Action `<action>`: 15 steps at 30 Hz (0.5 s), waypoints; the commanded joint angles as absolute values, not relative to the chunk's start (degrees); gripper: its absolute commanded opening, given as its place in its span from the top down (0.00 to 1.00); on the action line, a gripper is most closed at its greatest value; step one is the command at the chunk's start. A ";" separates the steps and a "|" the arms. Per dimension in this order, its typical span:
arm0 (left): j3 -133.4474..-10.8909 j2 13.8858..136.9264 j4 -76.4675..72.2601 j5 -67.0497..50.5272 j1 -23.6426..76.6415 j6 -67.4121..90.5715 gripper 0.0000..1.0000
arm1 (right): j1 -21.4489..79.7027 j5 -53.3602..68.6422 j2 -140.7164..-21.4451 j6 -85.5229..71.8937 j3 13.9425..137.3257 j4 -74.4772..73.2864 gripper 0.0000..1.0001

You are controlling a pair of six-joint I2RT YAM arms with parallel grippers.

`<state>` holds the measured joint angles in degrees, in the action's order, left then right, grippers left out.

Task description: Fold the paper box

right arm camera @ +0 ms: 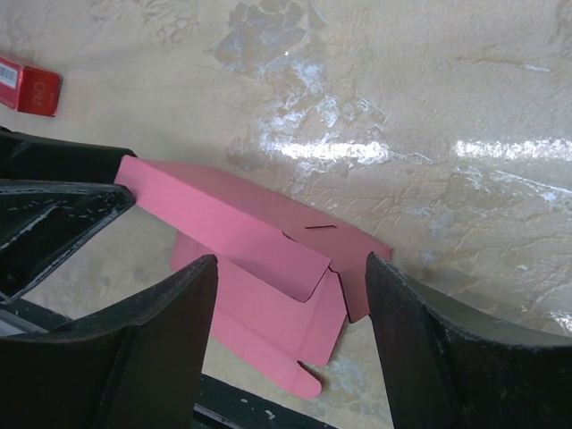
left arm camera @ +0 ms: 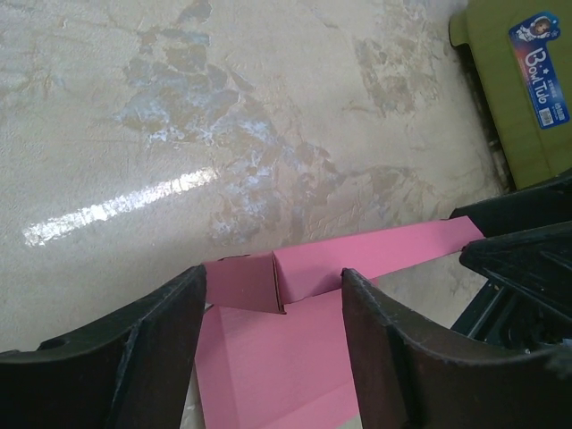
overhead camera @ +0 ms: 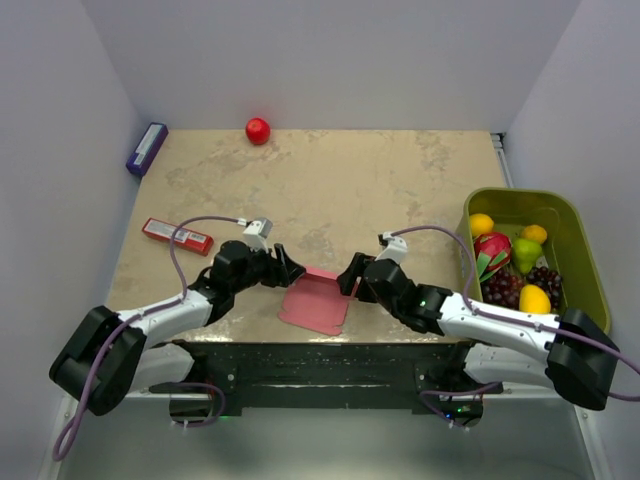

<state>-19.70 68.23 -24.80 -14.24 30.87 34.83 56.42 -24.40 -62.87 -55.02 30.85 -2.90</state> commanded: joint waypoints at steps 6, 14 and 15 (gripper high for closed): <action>-20.48 69.43 -26.98 -14.15 30.67 32.52 0.37 | 55.90 -25.05 -64.69 -54.49 32.70 -1.14 0.36; -20.04 71.01 -28.65 -14.15 30.67 31.91 0.41 | 55.81 -25.13 -63.63 -54.58 32.08 -1.05 0.39; -20.04 71.02 -28.91 -14.24 30.59 31.82 0.42 | 55.81 -25.14 -63.55 -54.49 31.99 -1.05 0.39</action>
